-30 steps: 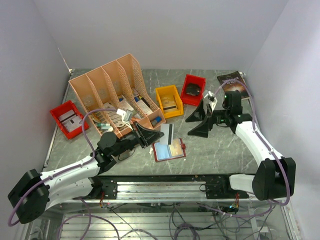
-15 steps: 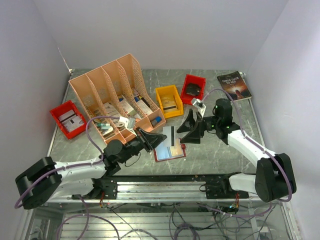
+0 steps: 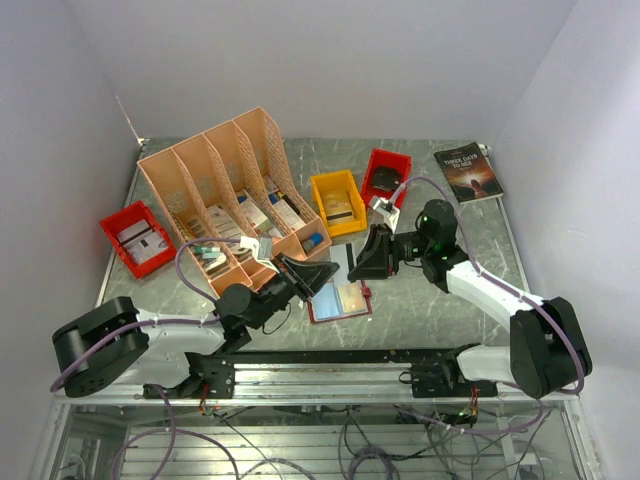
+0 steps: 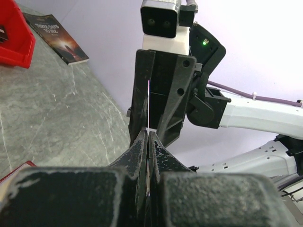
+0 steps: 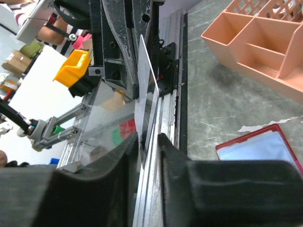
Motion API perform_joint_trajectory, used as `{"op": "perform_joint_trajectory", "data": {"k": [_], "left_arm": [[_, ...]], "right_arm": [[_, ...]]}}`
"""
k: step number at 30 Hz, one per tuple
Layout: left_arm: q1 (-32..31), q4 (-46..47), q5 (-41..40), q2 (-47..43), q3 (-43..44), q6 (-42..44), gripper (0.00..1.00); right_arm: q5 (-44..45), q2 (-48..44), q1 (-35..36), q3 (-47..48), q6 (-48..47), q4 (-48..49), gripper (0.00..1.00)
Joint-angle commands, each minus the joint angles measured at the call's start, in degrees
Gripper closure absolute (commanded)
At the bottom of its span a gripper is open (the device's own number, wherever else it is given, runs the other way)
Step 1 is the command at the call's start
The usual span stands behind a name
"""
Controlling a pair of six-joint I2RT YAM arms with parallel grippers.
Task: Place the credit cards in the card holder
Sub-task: Pick up the credit card from the storage box.
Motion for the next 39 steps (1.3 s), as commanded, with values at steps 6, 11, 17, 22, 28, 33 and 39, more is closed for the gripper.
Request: {"op": "perform_joint_trajectory", "data": {"k": [6,11,17,22,28,33,39], "left_arm": [[-0.4,7.6,-0.2,0.3,0.2,2.6,0.81],[1.1,-5.8,1.9,-12.7,-3.5,2.5,0.34],[4.8,-59.9,1.6,-37.2,8.6,11.1,0.15],[12.7,-76.8,15.8,-37.1,17.4,15.3,0.2],[20.3,-72.3,34.3,-26.9,21.9,17.0,0.25],[22.6,-64.6,40.5,-18.3,23.7,16.5,0.17],[24.1,-55.6,45.2,-12.3,22.2,13.3,0.39]], "right_arm": [[-4.1,1.1,0.9,3.2,-8.1,-6.8,1.0],[-5.2,1.5,0.8,5.0,-19.9,-16.1,1.0],[-1.5,2.3,0.8,8.9,-34.8,-32.7,1.0],[-0.2,4.5,1.6,12.6,-42.7,-40.4,1.0],[1.5,6.0,3.0,14.4,-47.6,-45.7,1.0],[1.6,6.7,3.6,14.7,-48.3,-46.2,1.0],[1.8,7.5,4.4,15.4,-49.5,-47.7,1.0]]}}
